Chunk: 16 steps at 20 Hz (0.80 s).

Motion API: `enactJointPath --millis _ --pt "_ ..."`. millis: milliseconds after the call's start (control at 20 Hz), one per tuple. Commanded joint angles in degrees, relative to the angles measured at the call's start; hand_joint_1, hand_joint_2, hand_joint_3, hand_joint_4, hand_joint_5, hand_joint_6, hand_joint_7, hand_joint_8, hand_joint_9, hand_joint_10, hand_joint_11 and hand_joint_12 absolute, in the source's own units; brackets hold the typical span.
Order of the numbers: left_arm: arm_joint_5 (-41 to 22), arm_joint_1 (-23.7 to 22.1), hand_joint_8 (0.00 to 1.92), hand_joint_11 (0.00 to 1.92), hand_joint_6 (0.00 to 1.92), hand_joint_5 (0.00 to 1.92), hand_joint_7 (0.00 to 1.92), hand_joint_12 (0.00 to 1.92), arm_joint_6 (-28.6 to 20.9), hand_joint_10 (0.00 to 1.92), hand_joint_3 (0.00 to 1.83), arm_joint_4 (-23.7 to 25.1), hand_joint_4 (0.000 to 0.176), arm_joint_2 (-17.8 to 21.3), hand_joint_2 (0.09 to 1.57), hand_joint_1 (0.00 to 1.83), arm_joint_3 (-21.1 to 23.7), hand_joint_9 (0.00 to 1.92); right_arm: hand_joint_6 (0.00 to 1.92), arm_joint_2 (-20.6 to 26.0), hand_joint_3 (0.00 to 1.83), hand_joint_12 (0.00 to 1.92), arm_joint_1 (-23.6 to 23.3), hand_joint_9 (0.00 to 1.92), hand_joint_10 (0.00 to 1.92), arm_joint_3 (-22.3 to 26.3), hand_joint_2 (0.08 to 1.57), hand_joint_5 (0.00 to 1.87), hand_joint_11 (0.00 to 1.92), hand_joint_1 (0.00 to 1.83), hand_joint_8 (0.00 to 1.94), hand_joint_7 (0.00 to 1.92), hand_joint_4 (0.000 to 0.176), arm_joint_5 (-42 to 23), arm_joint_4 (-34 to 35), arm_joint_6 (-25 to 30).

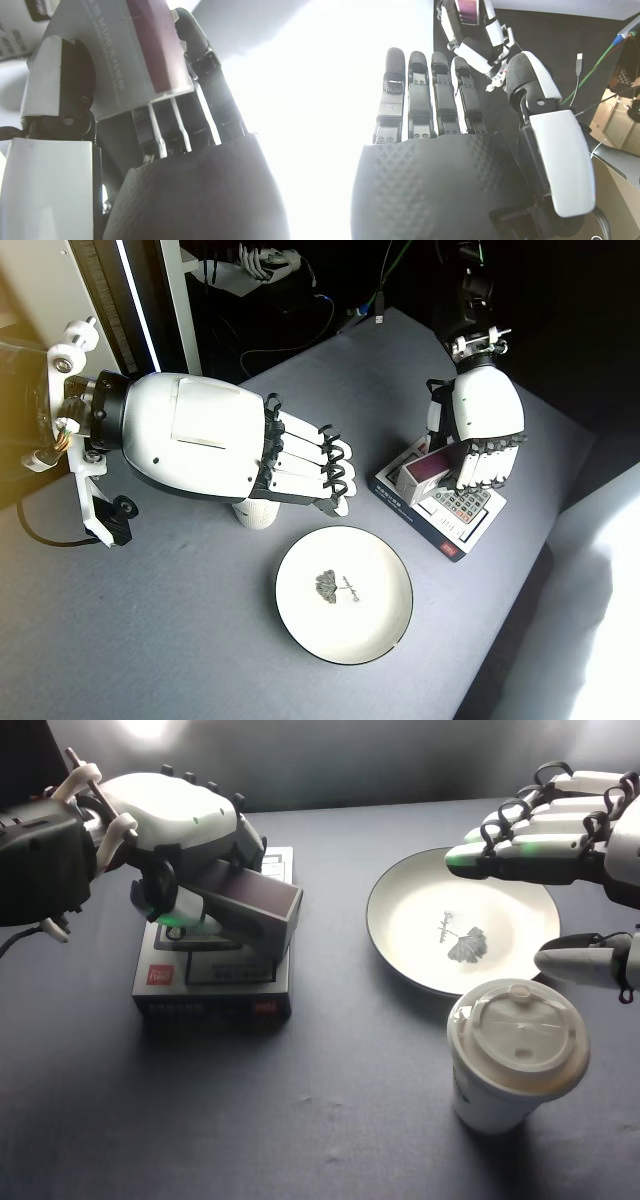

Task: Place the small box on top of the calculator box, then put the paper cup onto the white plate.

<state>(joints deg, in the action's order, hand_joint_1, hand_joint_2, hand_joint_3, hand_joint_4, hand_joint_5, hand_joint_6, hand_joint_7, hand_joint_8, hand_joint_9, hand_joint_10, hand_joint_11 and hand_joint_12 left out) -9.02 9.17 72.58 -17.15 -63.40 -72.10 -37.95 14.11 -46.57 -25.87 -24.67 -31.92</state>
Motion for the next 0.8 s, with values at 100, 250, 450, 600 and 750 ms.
enactJointPath --millis 100,250,450,600,750 --pt "-5.84 0.09 0.61 0.41 0.61 0.68 0.8 1.1 0.15 0.47 0.0 0.19 0.0 0.92 1.18 1.1 0.07 0.75 0.0 0.7 0.0 0.67 -0.81 0.2 0.0 0.06 1.34 0.21 0.0 0.51 0.0 0.21 0.0 -5.93 1.33 0.2" --pt "-5.89 0.15 0.03 0.35 0.03 0.76 0.85 0.98 0.15 0.13 0.0 0.19 0.0 0.98 1.19 0.97 0.07 0.77 0.0 0.7 0.0 0.68 -0.81 0.2 0.0 0.06 1.33 0.21 0.0 0.54 0.0 0.21 0.0 -5.97 1.33 0.2" --pt "-5.88 0.15 0.0 0.25 0.0 0.63 0.72 0.89 0.16 0.01 0.0 0.16 0.0 1.07 1.16 0.8 0.09 0.69 0.0 0.71 0.0 0.67 -0.81 0.2 0.01 0.06 1.33 0.21 0.0 0.53 0.01 0.22 0.0 -6.11 1.33 0.21" --pt "-5.88 0.15 0.0 0.19 0.0 0.55 0.64 0.86 0.16 0.0 0.0 0.1 0.0 1.13 1.15 0.7 0.17 0.62 0.01 0.71 0.0 0.68 -0.8 0.21 0.01 0.32 1.33 0.21 0.0 0.53 0.01 0.22 0.0 -6.11 1.11 0.23" --pt "-5.87 0.15 0.0 0.17 0.0 0.48 0.55 0.81 0.23 0.0 0.0 -0.04 0.0 1.53 1.12 0.65 0.53 0.55 0.0 0.73 0.0 0.66 -0.54 0.2 0.0 1.56 1.32 0.2 0.0 0.53 0.0 0.21 0.0 -5.93 -4.62 0.67"
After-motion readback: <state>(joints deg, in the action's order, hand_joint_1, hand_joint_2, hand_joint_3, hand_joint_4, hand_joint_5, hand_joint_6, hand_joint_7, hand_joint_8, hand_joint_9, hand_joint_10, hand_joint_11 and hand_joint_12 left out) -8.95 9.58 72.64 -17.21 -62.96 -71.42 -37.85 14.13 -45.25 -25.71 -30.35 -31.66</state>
